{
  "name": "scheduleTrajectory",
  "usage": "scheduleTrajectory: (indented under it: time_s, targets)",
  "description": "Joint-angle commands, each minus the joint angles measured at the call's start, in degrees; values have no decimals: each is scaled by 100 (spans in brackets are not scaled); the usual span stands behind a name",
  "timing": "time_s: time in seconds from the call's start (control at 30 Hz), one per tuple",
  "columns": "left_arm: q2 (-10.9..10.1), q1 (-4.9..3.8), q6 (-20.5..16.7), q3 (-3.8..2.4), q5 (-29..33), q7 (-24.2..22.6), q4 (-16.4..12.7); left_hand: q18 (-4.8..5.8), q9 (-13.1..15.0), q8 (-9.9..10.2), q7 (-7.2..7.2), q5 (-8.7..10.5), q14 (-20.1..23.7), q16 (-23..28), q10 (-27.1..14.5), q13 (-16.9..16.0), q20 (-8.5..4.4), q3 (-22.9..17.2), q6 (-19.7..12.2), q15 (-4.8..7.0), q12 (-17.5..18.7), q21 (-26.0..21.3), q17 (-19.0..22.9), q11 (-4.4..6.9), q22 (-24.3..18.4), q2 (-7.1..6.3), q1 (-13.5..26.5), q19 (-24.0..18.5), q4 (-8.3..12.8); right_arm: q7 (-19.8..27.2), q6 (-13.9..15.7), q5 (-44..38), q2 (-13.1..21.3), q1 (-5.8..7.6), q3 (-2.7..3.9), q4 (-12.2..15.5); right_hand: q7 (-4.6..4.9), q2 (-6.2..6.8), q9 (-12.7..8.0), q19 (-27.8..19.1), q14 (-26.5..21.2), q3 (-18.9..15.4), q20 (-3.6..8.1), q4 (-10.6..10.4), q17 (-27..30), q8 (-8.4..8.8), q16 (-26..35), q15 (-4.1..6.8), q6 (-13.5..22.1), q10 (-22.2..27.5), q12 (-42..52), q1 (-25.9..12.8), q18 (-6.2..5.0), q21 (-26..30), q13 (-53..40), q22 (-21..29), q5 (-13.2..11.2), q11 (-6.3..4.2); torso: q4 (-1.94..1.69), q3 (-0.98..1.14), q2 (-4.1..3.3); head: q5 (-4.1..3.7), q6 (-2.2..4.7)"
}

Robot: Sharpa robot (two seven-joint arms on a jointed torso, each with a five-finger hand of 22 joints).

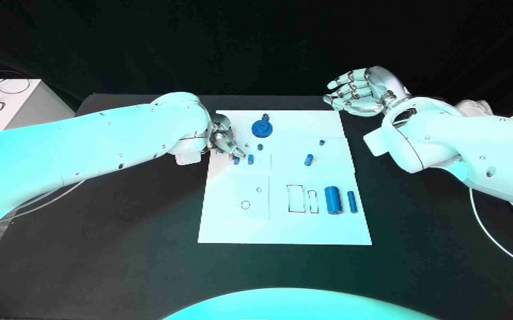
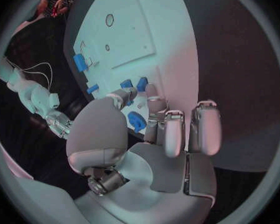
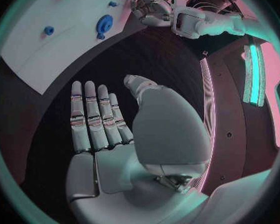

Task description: Assemble the parts on the task board

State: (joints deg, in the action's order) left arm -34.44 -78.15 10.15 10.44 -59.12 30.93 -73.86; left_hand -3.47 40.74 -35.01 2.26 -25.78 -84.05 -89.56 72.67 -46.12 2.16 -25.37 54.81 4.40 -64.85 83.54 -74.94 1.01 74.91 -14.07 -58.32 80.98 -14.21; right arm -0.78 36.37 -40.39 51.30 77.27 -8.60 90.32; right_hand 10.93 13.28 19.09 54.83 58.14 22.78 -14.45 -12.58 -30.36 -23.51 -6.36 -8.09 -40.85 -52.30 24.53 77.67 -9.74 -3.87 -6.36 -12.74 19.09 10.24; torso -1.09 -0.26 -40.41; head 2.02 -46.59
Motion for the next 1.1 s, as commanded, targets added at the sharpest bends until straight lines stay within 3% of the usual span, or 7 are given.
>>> scheduleTrajectory:
  time_s: [0.03,0.33,0.43,0.7,0.87,0.93,1.1]
  targets:
    - [-44,59,-62,41,-110,145,11,19,6,22,69,180,-553,26,-40,13,2,137,-54,-19,36,-43,-1377,7,150,14,-83,-54,-130,86,-58,-13,1,-8,2,4,330,-29,-8,-56,-31,30,2,-15,13,-21,28,7,21,-19,-14,-46,-74,10,13,13,21,22,10,0,-4,0,12]
    - [-162,61,-472,-38,-27,-26,-71,12,12,22,71,192,-538,52,-86,94,2,176,-70,-20,82,-60,-1329,4,121,57,-143,-72,-200,92,-55,-19,2,-20,2,1,330,-29,-8,-56,-31,30,2,-15,13,-21,28,7,21,-19,-14,-46,-74,10,13,13,21,22,3,2,-3,-18,17]
    - [-231,61,-803,-121,333,-209,-136,-134,-45,219,314,162,-277,428,-987,1239,120,307,-600,-202,879,-466,-705,-211,-551,70,-370,-589,-243,93,-41,-62,2,-23,2,-5,331,-32,-11,-63,-37,31,0,-19,22,-22,33,4,23,-18,-14,-52,-73,12,21,22,26,23,0,5,2,-15,23]
    - [-400,60,-1649,-297,870,-869,-309,-209,-132,270,466,122,-144,572,-1348,1295,259,468,-927,-337,922,-683,-464,-358,-867,112,-532,-837,-245,97,-23,-99,-4,-26,2,-23,332,-33,-13,-67,-41,33,-1,-19,27,-23,35,3,24,-17,-15,-52,-72,13,25,26,29,23,2,9,-2,-23,60]
    - [-450,63,-2002,-329,1233,-1832,-379,-430,-243,248,670,134,490,1189,-1951,1474,421,388,-1398,-518,1092,-1412,496,-551,-1890,142,-1206,-1700,-201,101,-23,-100,-7,-26,2,-29,332,-33,-13,-67,-41,33,-1,-19,27,-23,35,3,24,-17,-15,-52,-72,13,25,26,29,23,6,6,-4,-28,91]
    - [-457,76,-2103,-315,1180,-2197,-413,-664,-352,271,745,168,1360,1969,-2415,1665,503,241,-1587,-610,1349,-2330,1544,-669,-3074,80,-1784,-2754,-24,102,-23,-100,-8,-27,2,-30,332,-33,-13,-67,-41,33,-1,-19,27,-23,35,3,24,-17,-15,-52,-72,13,25,26,29,23,3,4,-7,-30,103]
    - [-445,202,-2370,-267,584,-2960,-499,-683,-635,399,839,205,2256,2625,-2913,2059,619,14,-1779,-729,1819,-2619,2460,-778,-3272,-26,-2377,-3046,248,139,3,-87,-6,-27,2,-29,313,-52,-22,-84,-48,73,-5,1,67,-51,44,4,-16,-36,-12,-23,-75,12,61,64,54,11,-11,7,4,-43,127]
